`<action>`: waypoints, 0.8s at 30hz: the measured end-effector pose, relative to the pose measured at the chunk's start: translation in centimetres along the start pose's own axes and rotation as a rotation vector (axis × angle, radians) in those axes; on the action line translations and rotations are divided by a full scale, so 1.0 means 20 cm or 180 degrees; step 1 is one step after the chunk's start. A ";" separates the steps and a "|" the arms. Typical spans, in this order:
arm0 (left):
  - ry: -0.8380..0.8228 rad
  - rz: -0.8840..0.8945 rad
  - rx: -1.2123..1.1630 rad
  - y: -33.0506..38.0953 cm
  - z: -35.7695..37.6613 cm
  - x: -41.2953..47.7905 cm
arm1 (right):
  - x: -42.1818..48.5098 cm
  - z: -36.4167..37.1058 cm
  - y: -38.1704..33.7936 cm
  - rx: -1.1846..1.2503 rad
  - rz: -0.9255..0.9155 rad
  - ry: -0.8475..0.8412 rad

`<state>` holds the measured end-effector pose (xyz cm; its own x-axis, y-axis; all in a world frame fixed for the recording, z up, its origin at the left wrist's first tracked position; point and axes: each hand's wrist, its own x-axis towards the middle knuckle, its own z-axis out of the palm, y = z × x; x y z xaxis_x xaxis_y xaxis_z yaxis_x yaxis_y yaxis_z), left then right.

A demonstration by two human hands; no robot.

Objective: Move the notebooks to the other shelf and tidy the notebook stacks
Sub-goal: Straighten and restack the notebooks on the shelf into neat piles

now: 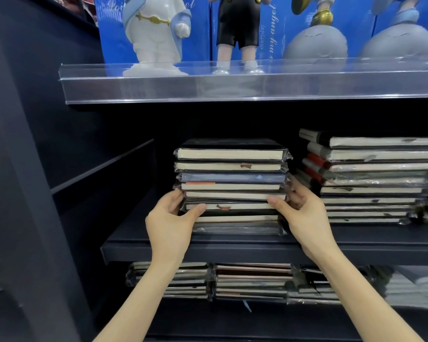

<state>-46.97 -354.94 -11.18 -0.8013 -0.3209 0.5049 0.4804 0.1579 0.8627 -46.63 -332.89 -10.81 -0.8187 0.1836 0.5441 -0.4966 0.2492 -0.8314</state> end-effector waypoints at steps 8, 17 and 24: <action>0.0271 -0.0002 -0.0190 0.01 0.02 -0.02 | 0.00 -0.02 0.01 0.0121 0.0109 0.0136; 0.0256 0.0204 -0.0134 -0.03 0.00 0.00 | -0.03 0.00 -0.01 -0.0135 -0.0067 0.0008; -0.0466 0.0418 -0.0228 -0.03 -0.04 0.03 | -0.04 0.01 -0.01 -0.0164 -0.0066 0.0028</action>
<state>-47.45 -356.07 -11.29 -0.7708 -0.1620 0.6161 0.6041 0.1209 0.7877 -46.03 -333.25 -11.08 -0.8057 0.1864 0.5622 -0.4976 0.3017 -0.8132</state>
